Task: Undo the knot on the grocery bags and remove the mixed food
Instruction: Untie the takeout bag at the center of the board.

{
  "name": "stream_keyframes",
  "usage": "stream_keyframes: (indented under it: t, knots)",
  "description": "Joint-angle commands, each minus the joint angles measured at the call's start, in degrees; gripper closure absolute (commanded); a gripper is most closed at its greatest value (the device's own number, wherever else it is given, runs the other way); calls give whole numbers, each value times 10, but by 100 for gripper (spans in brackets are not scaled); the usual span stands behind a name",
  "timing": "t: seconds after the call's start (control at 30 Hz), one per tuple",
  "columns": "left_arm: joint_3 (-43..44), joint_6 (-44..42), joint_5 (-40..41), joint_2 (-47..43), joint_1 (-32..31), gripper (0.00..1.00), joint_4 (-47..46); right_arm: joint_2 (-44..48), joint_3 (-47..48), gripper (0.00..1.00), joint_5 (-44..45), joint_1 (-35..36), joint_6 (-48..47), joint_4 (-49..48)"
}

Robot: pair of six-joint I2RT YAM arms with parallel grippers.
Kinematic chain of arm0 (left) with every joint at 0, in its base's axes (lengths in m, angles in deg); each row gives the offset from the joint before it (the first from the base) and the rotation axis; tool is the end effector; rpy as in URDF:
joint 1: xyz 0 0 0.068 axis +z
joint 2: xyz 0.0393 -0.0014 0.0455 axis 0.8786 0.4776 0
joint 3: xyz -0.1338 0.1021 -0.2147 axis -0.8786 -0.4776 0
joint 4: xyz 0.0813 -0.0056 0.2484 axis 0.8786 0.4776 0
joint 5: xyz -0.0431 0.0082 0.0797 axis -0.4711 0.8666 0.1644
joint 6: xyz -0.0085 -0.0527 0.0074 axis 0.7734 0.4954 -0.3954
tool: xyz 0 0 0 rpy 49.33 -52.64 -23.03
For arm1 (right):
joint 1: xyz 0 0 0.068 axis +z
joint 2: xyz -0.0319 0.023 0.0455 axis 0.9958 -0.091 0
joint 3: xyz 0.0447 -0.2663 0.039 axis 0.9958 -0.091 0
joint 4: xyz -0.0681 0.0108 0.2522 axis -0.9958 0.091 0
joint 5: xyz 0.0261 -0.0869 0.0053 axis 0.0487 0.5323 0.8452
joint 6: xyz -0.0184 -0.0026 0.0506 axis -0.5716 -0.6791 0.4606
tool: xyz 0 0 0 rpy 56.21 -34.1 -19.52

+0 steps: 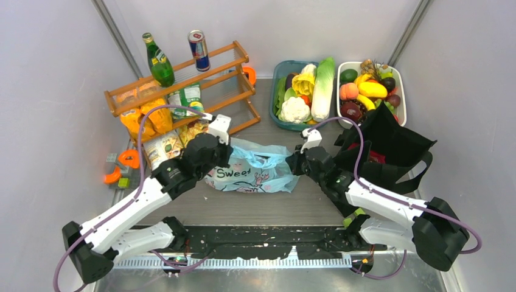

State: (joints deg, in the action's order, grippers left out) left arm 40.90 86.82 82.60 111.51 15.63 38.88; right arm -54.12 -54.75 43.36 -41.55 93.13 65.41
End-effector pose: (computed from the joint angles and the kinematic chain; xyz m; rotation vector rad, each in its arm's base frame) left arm 0.1604 -0.1511 0.3240 0.3541 2.0455 -0.3797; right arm 0.1751 0.1538 0.2134 -0.1931 2.0523 0.5153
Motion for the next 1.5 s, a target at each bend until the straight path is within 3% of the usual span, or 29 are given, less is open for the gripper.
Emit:
stream_keyframes:
  t: [0.0, 0.27, 0.33, 0.43, 0.57, 0.7, 0.87, 1.07, 1.3, 1.47]
  knots:
    - [-18, -17, 79, -58, 23, 100, 21, 10, -2, 95, 8, -27, -12, 7]
    - [-23, 9, 14, -70, 37, 100, 7, 50, -7, 94, -60, -28, -50, -29]
    - [-17, 14, -1, -69, 37, 100, 1, 80, -15, 85, -92, -27, -68, -48]
    - [-4, 18, -10, -65, 42, 100, 0, 120, -23, 59, -129, -20, -84, -67]
    - [20, 28, -36, -56, 58, 100, 11, 165, -26, 32, -153, 17, -122, -78]
    - [28, 40, -48, -47, 69, 100, 13, 185, -9, 21, -136, 84, -159, -80]
    - [40, 57, -79, -37, 94, 100, 11, 149, 22, 19, -31, 221, -245, -92]
    - [49, 65, -99, -27, 103, 100, 13, 45, 42, 19, 65, 309, -392, -147]
    - [37, 65, -112, -33, 106, 100, 8, -55, 14, 19, 108, 323, -535, -310]
    - [34, 63, -126, -37, 110, 100, 4, -151, 33, 19, 160, 323, -622, -351]
